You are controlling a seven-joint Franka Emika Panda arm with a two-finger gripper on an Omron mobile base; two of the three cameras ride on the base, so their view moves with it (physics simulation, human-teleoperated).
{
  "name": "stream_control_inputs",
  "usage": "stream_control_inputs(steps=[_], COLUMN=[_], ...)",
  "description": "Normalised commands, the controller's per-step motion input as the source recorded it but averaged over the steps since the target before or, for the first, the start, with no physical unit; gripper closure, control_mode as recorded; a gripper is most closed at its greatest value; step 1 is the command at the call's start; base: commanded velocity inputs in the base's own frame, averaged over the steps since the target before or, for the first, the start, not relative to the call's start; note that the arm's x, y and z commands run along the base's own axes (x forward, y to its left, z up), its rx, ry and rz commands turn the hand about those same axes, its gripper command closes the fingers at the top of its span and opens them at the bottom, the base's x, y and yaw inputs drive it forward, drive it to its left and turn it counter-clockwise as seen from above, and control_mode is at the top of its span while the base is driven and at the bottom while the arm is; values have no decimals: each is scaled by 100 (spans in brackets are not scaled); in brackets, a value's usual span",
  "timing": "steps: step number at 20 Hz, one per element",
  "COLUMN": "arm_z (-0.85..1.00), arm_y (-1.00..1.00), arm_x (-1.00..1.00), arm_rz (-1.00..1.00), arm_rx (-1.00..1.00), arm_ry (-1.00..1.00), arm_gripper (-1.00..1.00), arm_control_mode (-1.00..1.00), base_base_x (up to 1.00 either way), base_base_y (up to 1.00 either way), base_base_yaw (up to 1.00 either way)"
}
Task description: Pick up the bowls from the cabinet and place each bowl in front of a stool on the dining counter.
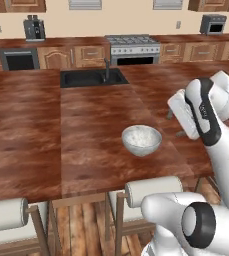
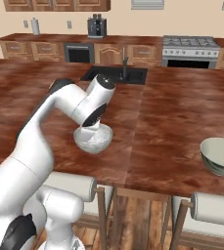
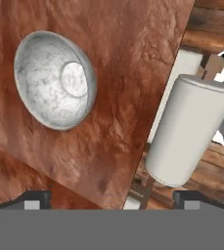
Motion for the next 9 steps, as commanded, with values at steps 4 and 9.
stream_control_inputs(steps=[4, 9], arm_z=[93, 77], arm_y=[5, 5], arm_x=[-100, -100], arm_rz=[-7, -7], arm_rx=[0, 0], arm_ry=[-5, -4], arm_gripper=[-100, -100], arm_control_mode=[-100, -100], base_base_x=[0, 0], base_base_y=[0, 0], base_base_yaw=[0, 0])
